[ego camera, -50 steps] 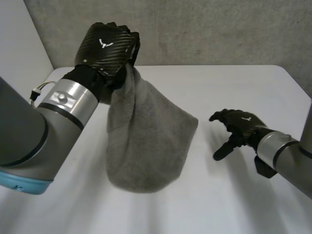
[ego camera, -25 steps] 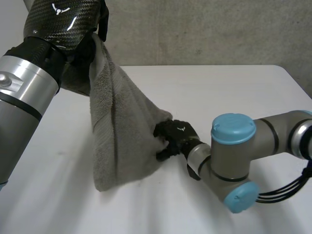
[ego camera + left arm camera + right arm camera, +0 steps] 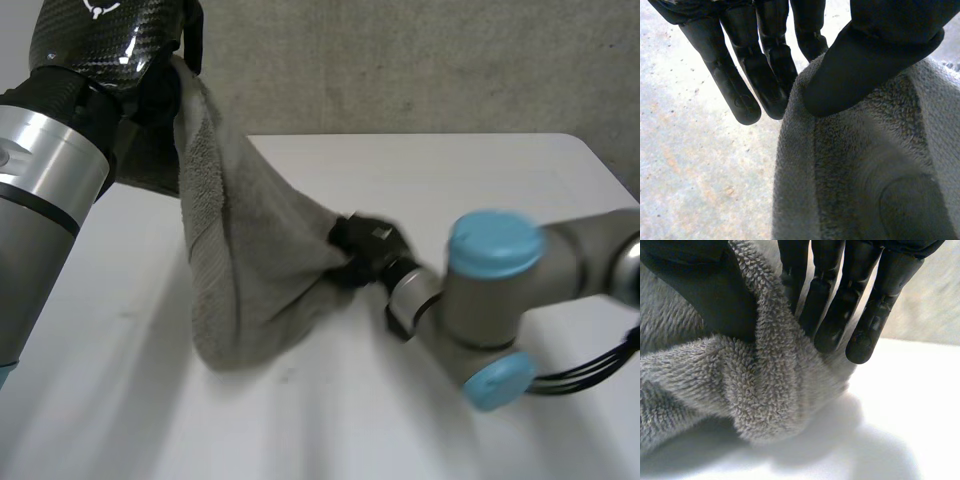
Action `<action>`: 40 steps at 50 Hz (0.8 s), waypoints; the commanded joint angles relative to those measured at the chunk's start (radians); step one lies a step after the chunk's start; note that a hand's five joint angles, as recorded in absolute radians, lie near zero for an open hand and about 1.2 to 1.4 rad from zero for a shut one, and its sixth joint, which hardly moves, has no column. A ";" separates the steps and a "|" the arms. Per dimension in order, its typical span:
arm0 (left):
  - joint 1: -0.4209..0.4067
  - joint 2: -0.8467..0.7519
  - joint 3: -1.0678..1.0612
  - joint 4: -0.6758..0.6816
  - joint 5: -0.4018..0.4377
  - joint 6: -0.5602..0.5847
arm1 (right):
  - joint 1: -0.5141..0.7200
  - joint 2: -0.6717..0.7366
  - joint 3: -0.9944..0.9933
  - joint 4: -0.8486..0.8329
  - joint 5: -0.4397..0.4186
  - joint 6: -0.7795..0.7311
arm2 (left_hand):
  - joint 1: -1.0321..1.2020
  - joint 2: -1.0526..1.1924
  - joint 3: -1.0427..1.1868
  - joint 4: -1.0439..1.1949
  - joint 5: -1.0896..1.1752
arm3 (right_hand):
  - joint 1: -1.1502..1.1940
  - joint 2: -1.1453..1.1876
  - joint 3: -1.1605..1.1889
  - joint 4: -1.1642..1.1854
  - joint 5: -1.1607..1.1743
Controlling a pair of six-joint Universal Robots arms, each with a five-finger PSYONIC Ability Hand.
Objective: Fold the towel.
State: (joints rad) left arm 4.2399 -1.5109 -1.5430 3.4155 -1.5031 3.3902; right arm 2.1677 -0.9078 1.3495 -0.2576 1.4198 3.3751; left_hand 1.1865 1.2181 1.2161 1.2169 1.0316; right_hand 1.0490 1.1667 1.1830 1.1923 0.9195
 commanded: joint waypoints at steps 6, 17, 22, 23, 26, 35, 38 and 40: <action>0.081 -0.029 -0.071 -0.001 -0.005 -0.025 | -0.198 -0.379 -0.147 0.357 -0.076 -0.301 | 0.210 0.178 0.180 0.179 0.190 | 0.347 0.230 0.213 0.204 0.302; 0.086 -0.282 -0.101 0.011 -0.003 -0.049 | -0.172 -0.198 -0.397 0.609 -0.073 -0.508 | 0.210 0.178 0.180 0.179 0.190 | 0.347 0.230 0.213 0.204 0.302; 0.092 -0.399 -0.092 0.076 -0.008 -0.046 | -0.111 -0.036 -0.461 0.600 -0.055 -0.553 | 0.210 0.178 0.180 0.179 0.190 | 0.347 0.230 0.213 0.204 0.302; 0.103 -0.429 -0.092 0.106 -0.009 -0.037 | -0.092 0.021 -0.481 0.600 -0.047 -0.554 | 0.210 0.178 0.180 0.179 0.190 | 0.347 0.230 0.213 0.204 0.302; 0.130 -0.484 -0.086 0.163 -0.011 -0.034 | -0.065 0.131 -0.513 0.594 -0.026 -0.557 | 0.210 0.178 0.180 0.179 0.190 | 0.347 0.230 0.213 0.204 0.302; 0.207 -0.632 -0.025 0.257 -0.016 0.009 | -0.042 0.242 -0.540 0.404 0.083 -0.579 | 0.210 0.178 0.180 0.179 0.190 | -0.488 -0.605 -0.622 -0.631 -0.533; 0.210 -0.637 -0.025 0.254 -0.014 0.017 | -0.046 0.178 -0.512 0.364 0.116 -0.570 | -0.456 -0.487 -0.485 -0.486 -0.475 | -0.854 -0.972 -0.988 -0.997 -0.899; 0.210 -0.630 -0.028 0.251 -0.014 0.017 | -0.051 0.132 -0.483 0.353 0.119 -0.559 | -0.806 -0.837 -0.835 -0.836 -0.825 | -0.874 -0.992 -1.008 -1.018 -0.919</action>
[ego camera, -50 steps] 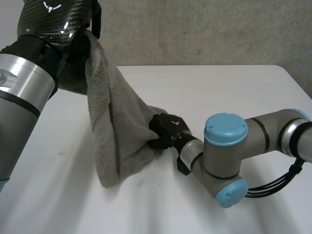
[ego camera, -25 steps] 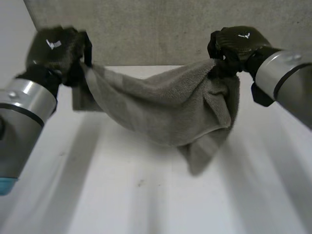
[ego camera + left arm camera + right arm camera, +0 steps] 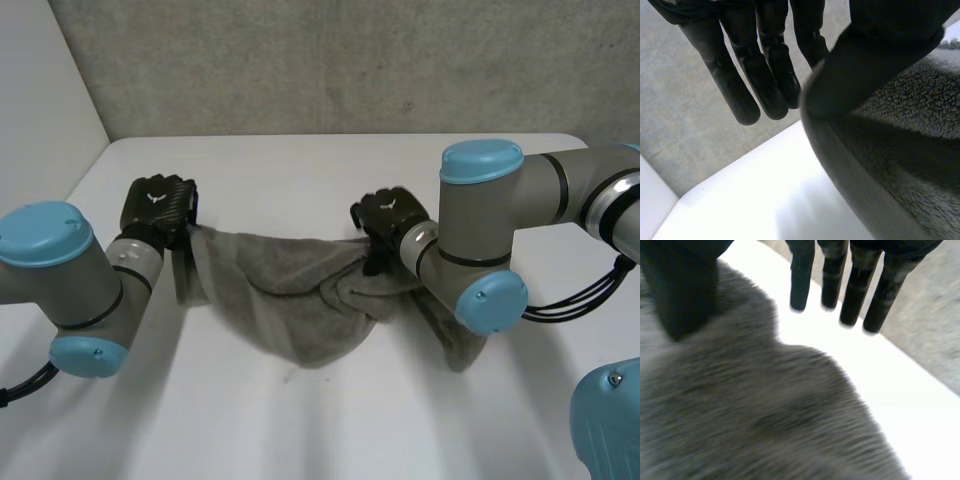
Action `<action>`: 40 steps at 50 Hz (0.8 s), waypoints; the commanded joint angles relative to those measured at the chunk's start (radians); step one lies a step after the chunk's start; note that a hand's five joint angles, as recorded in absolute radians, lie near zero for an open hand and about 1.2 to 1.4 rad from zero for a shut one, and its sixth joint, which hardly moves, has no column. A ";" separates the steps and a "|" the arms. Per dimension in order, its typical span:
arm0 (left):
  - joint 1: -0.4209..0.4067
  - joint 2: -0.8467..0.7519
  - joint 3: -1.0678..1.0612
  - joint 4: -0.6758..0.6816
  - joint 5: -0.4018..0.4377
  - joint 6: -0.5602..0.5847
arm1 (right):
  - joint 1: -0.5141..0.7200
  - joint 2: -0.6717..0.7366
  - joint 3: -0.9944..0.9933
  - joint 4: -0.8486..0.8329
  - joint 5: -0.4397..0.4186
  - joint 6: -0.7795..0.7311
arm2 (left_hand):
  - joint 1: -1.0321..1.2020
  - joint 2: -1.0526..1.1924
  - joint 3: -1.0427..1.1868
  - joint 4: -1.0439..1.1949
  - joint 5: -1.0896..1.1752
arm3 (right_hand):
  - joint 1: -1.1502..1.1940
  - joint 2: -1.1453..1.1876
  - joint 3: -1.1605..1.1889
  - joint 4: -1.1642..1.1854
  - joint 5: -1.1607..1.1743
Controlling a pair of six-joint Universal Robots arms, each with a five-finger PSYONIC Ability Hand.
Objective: Fold the towel.
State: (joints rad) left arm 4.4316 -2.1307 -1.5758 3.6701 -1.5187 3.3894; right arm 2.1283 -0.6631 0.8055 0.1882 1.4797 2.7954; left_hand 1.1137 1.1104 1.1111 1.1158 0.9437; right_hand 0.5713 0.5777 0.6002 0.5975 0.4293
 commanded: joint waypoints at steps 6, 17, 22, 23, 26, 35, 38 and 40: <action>0.005 0.064 -0.019 -0.010 0.006 0.015 | -0.043 -0.280 0.190 -0.099 0.048 0.050 | -0.900 -0.897 -0.897 -0.902 -0.905 | -0.397 -0.403 -0.426 -0.423 -0.429; -0.109 0.305 -0.182 -0.085 0.002 0.011 | -0.128 -0.501 0.516 -0.095 0.039 0.044 | -0.883 -0.879 -0.880 -0.885 -0.887 | -0.397 -0.403 -0.426 -0.423 -0.429; -0.207 0.362 -0.216 -0.229 -0.017 0.004 | -0.160 -0.536 0.633 -0.101 0.037 0.042 | -0.880 -0.876 -0.877 -0.882 -0.884 | -0.397 -0.403 -0.426 -0.423 -0.429; -0.245 0.362 -0.220 -0.273 -0.037 0.004 | -0.168 -0.559 0.670 -0.102 0.036 0.042 | -0.880 -0.876 -0.877 -0.882 -0.884 | -0.397 -0.403 -0.426 -0.423 -0.429; -0.282 0.361 -0.225 -0.306 -0.063 0.002 | -0.172 -0.584 0.705 -0.104 0.034 0.042 | -0.880 -0.876 -0.877 -0.882 -0.884 | -0.392 -0.399 -0.421 -0.419 -0.425; -0.414 0.250 -0.224 -0.325 -0.285 -0.022 | -0.220 -0.682 0.890 -0.107 -0.085 0.033 | -0.794 -0.791 -0.792 -0.797 -0.799 | -0.287 -0.293 -0.316 -0.313 -0.319; -0.423 0.212 -0.213 -0.300 -0.288 -0.031 | -0.228 -0.694 0.937 -0.111 -0.110 0.033 | -0.760 -0.756 -0.757 -0.762 -0.764 | -0.284 -0.290 -0.313 -0.310 -0.316; -0.425 0.192 -0.205 -0.289 -0.288 -0.038 | -0.229 -0.696 0.960 -0.124 -0.117 0.033 | -0.739 -0.735 -0.736 -0.741 -0.743 | -0.281 -0.287 -0.310 -0.307 -0.313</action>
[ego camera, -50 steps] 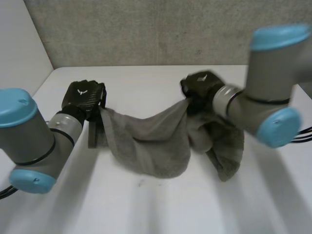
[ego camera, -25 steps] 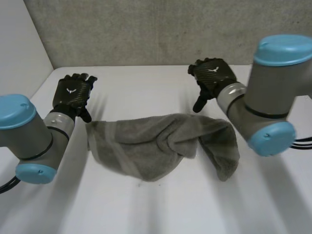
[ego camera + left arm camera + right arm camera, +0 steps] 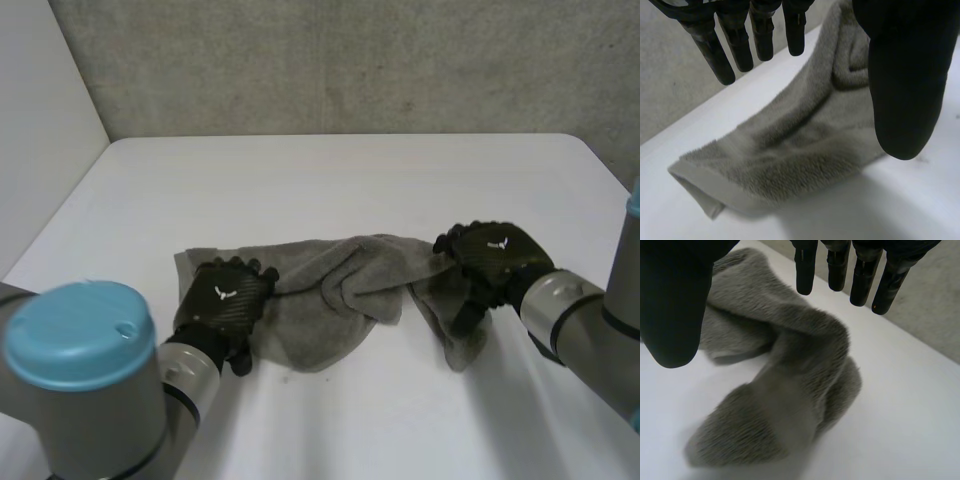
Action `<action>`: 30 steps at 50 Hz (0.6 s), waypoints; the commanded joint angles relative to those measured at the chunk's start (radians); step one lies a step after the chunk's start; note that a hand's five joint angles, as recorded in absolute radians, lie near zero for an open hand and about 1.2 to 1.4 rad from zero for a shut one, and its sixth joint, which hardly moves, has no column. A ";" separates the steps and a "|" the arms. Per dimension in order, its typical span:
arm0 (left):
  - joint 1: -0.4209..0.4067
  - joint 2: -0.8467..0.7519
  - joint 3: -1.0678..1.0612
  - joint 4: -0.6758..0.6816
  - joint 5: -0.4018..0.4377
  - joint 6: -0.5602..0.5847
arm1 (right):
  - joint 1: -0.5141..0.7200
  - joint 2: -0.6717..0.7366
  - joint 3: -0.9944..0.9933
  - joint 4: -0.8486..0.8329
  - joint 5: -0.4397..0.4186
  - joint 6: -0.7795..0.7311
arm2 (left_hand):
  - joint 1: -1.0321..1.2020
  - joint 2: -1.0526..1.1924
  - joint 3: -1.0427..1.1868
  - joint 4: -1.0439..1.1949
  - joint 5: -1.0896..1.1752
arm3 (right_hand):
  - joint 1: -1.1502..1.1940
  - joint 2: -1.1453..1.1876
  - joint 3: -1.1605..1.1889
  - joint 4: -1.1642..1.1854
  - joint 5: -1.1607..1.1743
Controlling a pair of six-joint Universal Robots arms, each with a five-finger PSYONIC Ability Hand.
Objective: Fold the towel.
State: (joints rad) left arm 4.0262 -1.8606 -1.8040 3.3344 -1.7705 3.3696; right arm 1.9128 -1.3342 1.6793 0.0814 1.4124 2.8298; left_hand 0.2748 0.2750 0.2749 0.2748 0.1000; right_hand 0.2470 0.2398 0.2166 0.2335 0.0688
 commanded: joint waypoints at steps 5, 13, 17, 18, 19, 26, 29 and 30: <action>-0.052 -0.143 0.057 0.056 -0.037 -0.048 | -0.015 -0.025 0.157 -0.086 -0.053 -0.001 | 0.100 0.100 0.100 0.100 0.100 | 0.043 0.051 0.074 0.057 0.047; -0.068 -0.210 0.094 0.060 -0.037 -0.052 | -0.032 -0.020 0.200 -0.123 -0.053 -0.001 | 0.100 0.100 0.100 0.100 0.100 | 0.055 0.062 0.086 0.069 0.059; -0.076 -0.235 0.111 0.065 -0.035 -0.052 | -0.029 -0.014 0.209 -0.132 -0.053 -0.001 | 0.147 0.147 0.147 0.147 0.147 | 0.064 0.071 0.094 0.078 0.068; -0.078 -0.245 0.115 0.077 -0.033 -0.052 | -0.028 -0.011 0.212 -0.138 -0.053 -0.001 | 0.191 0.191 0.191 0.191 0.191 | 0.067 0.074 0.097 0.080 0.071; -0.081 -0.252 0.117 0.095 -0.032 -0.052 | -0.026 -0.010 0.215 -0.143 -0.053 -0.001 | 0.226 0.226 0.226 0.226 0.226 | 0.067 0.074 0.097 0.080 0.071; -0.088 -0.278 0.121 0.160 -0.009 -0.044 | -0.026 -0.008 0.217 -0.149 -0.053 -0.001 | 0.347 0.346 0.346 0.347 0.347 | 0.076 0.083 0.106 0.089 0.079; -0.088 -0.287 0.126 0.169 0.006 -0.044 | -0.028 -0.008 0.218 -0.149 -0.053 -0.001 | 0.414 0.414 0.414 0.414 0.414 | 0.076 0.083 0.106 0.089 0.079; -0.088 -0.293 0.130 0.169 0.012 -0.042 | -0.029 -0.007 0.218 -0.149 -0.053 -0.003 | 0.443 0.443 0.443 0.443 0.444 | 0.076 0.083 0.106 0.089 0.079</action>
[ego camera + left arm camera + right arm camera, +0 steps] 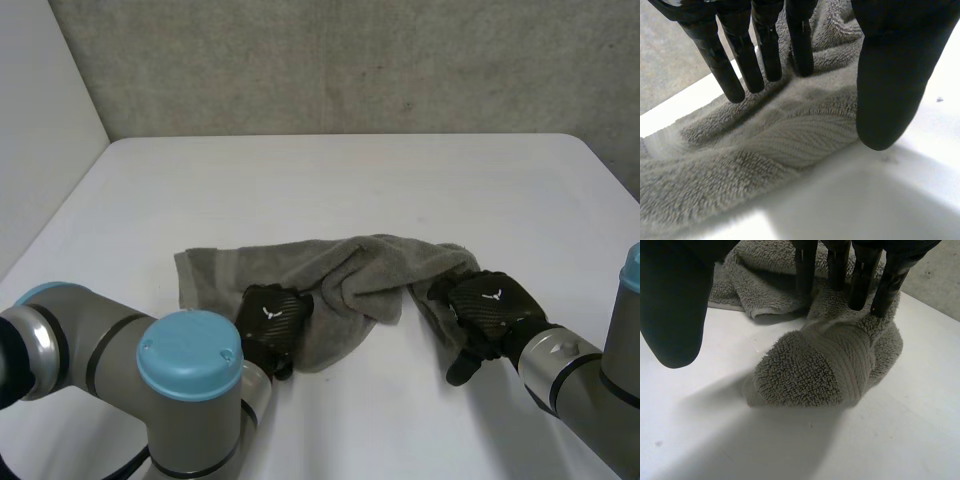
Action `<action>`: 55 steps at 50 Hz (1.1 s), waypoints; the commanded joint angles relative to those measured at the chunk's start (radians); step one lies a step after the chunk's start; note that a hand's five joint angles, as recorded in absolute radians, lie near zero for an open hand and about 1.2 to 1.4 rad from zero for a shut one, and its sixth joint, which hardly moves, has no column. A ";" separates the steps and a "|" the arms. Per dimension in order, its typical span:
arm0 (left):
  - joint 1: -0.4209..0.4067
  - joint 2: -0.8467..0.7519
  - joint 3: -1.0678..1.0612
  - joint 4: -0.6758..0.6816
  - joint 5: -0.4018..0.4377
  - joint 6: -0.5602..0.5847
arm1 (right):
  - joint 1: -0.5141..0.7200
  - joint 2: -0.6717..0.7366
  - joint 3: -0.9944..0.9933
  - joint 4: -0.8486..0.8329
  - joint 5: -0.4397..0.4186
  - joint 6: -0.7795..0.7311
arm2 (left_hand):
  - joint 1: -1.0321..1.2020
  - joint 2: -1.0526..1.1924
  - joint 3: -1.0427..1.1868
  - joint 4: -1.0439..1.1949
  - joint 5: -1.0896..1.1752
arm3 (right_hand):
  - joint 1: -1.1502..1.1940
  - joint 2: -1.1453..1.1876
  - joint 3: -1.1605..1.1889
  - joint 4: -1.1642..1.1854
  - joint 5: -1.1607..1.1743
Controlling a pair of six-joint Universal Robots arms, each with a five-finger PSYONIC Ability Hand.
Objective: Fold the towel.
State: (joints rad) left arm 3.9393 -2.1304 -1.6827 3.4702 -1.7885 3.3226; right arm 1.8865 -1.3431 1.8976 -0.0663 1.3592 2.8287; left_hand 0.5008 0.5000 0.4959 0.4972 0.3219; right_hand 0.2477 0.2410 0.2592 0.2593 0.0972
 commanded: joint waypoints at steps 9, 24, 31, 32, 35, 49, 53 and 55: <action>-0.002 -0.054 0.024 0.032 0.038 0.006 | -0.007 0.005 -0.002 -0.006 0.000 -0.002 | 0.343 0.344 0.348 0.347 0.347 | 0.075 0.082 0.064 0.063 0.051; 0.011 0.081 0.043 0.032 0.035 0.006 | -0.007 0.028 -0.005 -0.001 0.017 0.006 | 0.895 0.896 0.900 0.899 0.900 | 0.084 0.091 0.072 0.072 0.060; 0.058 0.195 0.023 0.015 0.034 0.008 | 0.000 0.030 -0.003 -0.007 0.017 0.038 | 0.895 0.896 0.900 0.899 0.900 | 0.075 0.082 0.064 0.063 0.051; 0.084 0.228 0.008 0.007 0.035 0.008 | 0.003 0.039 -0.006 -0.016 0.020 0.049 | 0.895 0.896 0.900 0.899 0.900 | 0.075 0.082 0.064 0.063 0.051; 0.123 0.285 -0.014 -0.010 0.038 0.008 | 0.011 0.082 -0.018 -0.058 0.041 0.063 | 0.895 0.896 0.900 0.899 0.900 | 0.093 0.099 0.081 0.081 0.068; 0.199 0.360 -0.051 -0.039 0.038 0.006 | 0.034 0.278 -0.104 -0.245 0.288 -0.090 | 0.895 0.896 0.900 0.899 0.900 | 0.476 0.483 0.464 0.464 0.452; 0.213 0.360 -0.051 -0.040 0.040 0.006 | 0.023 0.262 -0.089 -0.297 0.288 -0.123 | 0.895 0.896 0.900 0.899 0.900 | 0.877 0.883 0.865 0.865 0.852; 0.215 0.360 -0.049 -0.040 0.040 0.006 | 0.019 0.217 -0.077 -0.345 0.278 -0.123 | 0.895 0.896 0.900 0.899 0.900 | 1.148 1.155 1.137 1.136 1.124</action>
State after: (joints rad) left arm 4.1393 -1.7670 -1.7328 3.4291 -1.7494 3.3294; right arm 1.9186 -1.0775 1.7999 -0.3206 1.6401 2.7535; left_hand 1.1607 1.2152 1.2105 1.2164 1.0221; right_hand 0.7086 0.7700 0.7602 0.7598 0.5388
